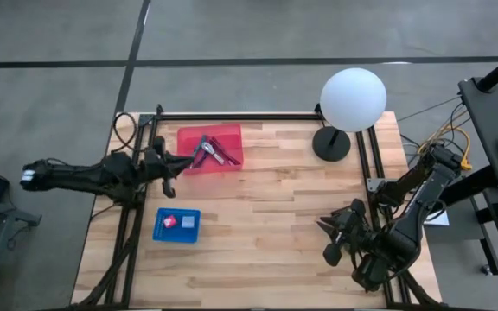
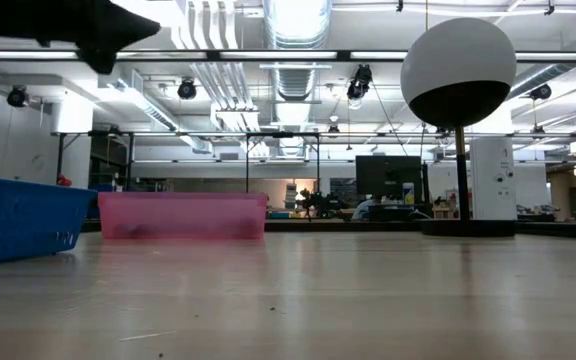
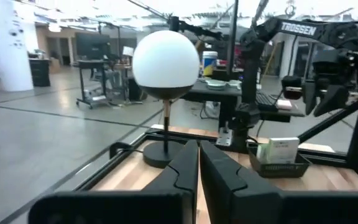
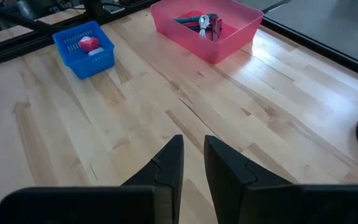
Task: Pick and place items into bin
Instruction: Return to Home Position
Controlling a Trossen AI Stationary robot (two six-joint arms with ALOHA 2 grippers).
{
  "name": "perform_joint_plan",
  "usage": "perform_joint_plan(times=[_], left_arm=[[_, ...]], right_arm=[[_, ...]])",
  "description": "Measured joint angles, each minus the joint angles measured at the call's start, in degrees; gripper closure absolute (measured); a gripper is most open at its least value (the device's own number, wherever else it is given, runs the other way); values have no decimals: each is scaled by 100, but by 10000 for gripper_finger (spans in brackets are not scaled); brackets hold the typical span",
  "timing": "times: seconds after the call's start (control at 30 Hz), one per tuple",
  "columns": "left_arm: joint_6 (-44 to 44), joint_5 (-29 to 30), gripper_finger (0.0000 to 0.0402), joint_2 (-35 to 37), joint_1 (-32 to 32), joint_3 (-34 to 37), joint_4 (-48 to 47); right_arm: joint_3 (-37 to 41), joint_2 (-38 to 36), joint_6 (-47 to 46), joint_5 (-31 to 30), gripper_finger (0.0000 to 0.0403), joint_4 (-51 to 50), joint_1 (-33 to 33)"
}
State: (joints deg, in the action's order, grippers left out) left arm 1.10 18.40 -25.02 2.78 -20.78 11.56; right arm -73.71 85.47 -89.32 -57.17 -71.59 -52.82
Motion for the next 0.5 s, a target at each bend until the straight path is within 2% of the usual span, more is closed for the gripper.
perform_joint_plan(times=[0.1,0.23,0.4,0.5], left_arm=[[-32,-57,401,470,-48,422,-17],[-881,-570,401,1323,-48,859,-24],[-605,-634,401,2140,-46,1216,-381],[-573,-647,402,2379,-46,1455,-546]], right_arm=[[0,0,0,0,349,0,0],[0,0,7,-1,349,0,0],[0,0,278,-40,349,42,0],[0,0,303,-725,349,99,-7]])
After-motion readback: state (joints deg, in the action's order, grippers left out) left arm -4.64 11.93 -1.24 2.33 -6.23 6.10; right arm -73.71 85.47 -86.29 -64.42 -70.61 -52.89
